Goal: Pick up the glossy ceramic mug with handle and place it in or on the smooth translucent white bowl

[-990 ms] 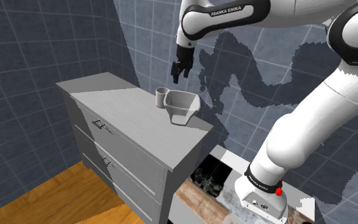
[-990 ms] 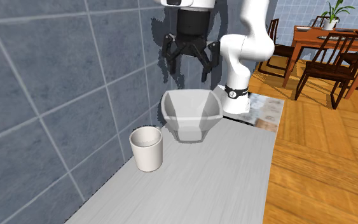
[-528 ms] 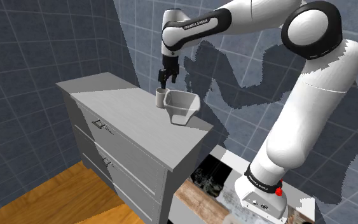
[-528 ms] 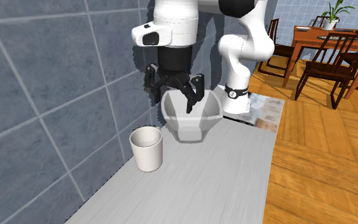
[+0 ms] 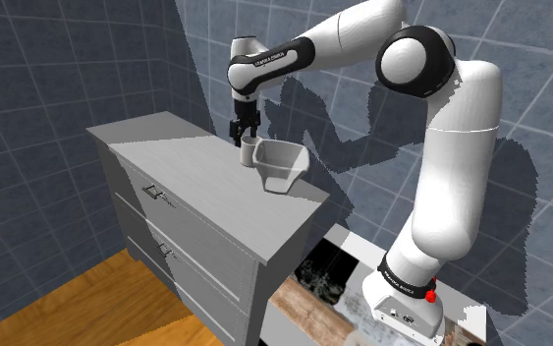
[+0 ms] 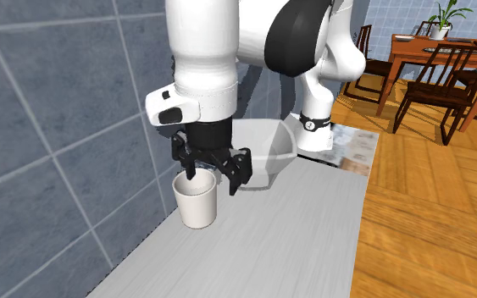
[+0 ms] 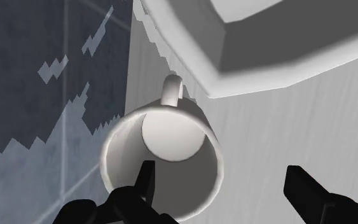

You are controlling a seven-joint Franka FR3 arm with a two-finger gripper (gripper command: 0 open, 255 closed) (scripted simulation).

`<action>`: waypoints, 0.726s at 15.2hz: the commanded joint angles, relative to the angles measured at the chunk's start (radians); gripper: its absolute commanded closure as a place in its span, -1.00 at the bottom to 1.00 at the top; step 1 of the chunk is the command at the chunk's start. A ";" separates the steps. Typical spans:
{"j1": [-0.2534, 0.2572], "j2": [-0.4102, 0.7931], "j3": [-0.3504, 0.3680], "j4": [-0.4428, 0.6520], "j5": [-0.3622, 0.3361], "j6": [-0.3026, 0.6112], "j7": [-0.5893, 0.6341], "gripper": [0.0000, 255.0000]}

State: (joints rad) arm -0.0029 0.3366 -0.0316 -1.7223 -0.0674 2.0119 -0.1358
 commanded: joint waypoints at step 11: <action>-0.003 0.045 -0.002 -0.035 -0.001 0.080 0.000 -1.00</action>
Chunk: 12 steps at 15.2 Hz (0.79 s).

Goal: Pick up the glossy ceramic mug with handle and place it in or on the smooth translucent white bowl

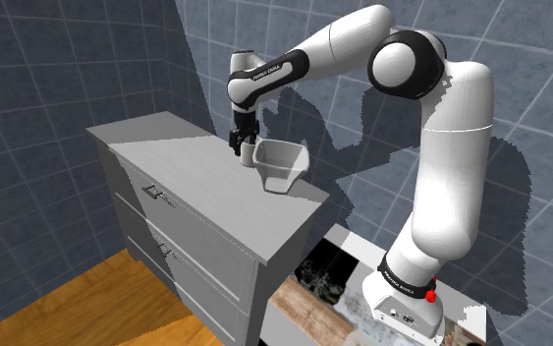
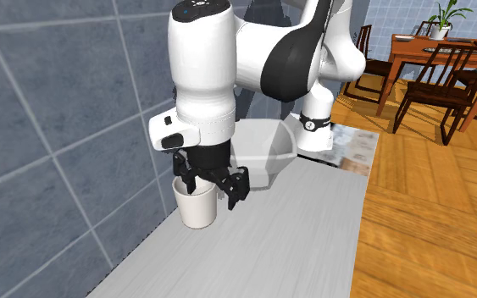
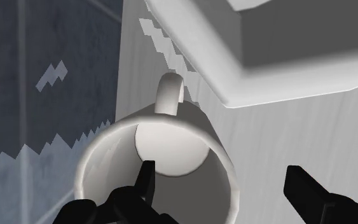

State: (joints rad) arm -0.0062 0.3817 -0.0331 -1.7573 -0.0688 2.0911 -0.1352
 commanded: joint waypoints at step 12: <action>0.000 0.000 0.000 0.000 0.000 0.000 0.000 1.00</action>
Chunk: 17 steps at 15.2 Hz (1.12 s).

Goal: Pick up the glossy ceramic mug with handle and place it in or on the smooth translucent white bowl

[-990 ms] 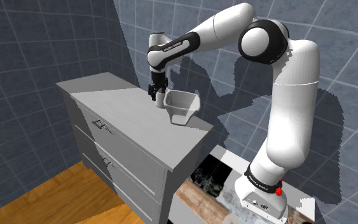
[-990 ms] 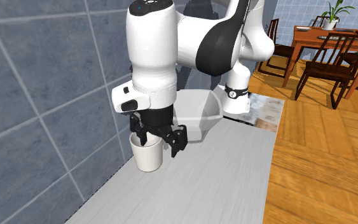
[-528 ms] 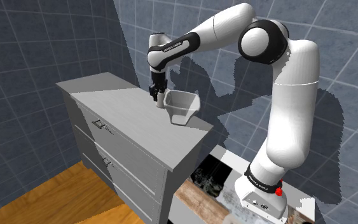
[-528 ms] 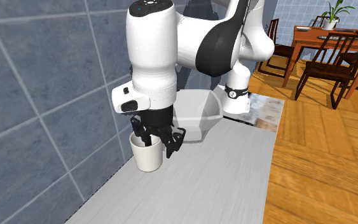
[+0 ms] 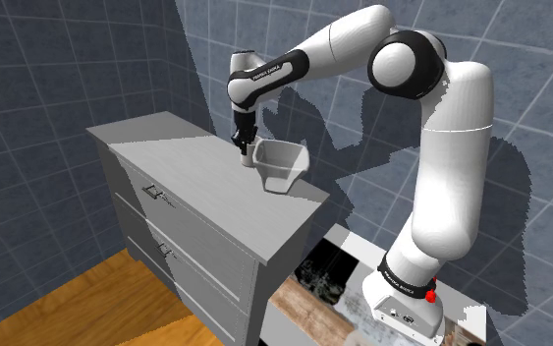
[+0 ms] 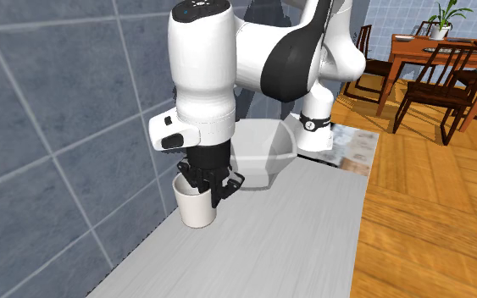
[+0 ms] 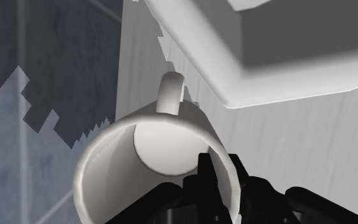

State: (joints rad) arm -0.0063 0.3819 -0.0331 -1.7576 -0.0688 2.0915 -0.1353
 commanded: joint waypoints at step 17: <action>0.001 -0.071 0.000 0.117 0.003 -0.188 -0.012 1.00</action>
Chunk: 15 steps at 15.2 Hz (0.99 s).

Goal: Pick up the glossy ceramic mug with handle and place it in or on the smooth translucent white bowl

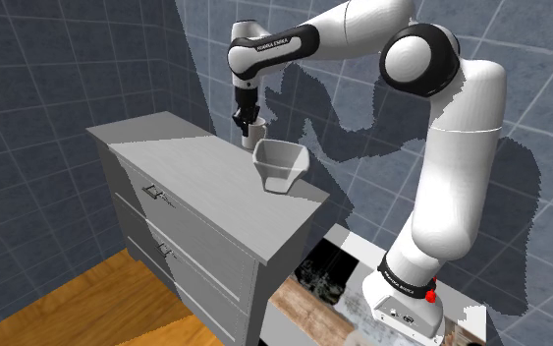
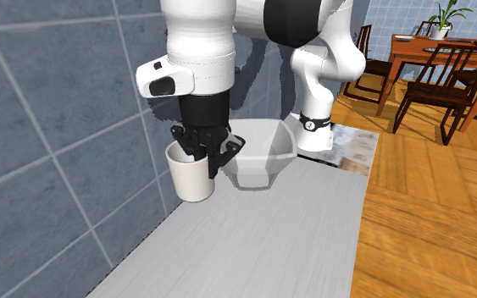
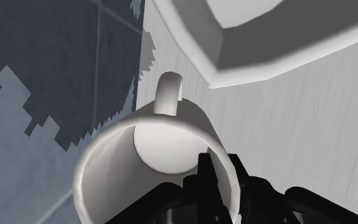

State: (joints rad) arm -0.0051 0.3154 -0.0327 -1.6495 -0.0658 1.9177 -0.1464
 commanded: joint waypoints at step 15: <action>0.001 -0.025 0.000 0.183 0.003 -0.207 -0.013 1.00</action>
State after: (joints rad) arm -0.0048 0.2916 -0.0329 -1.4798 -0.0631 1.7244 -0.1590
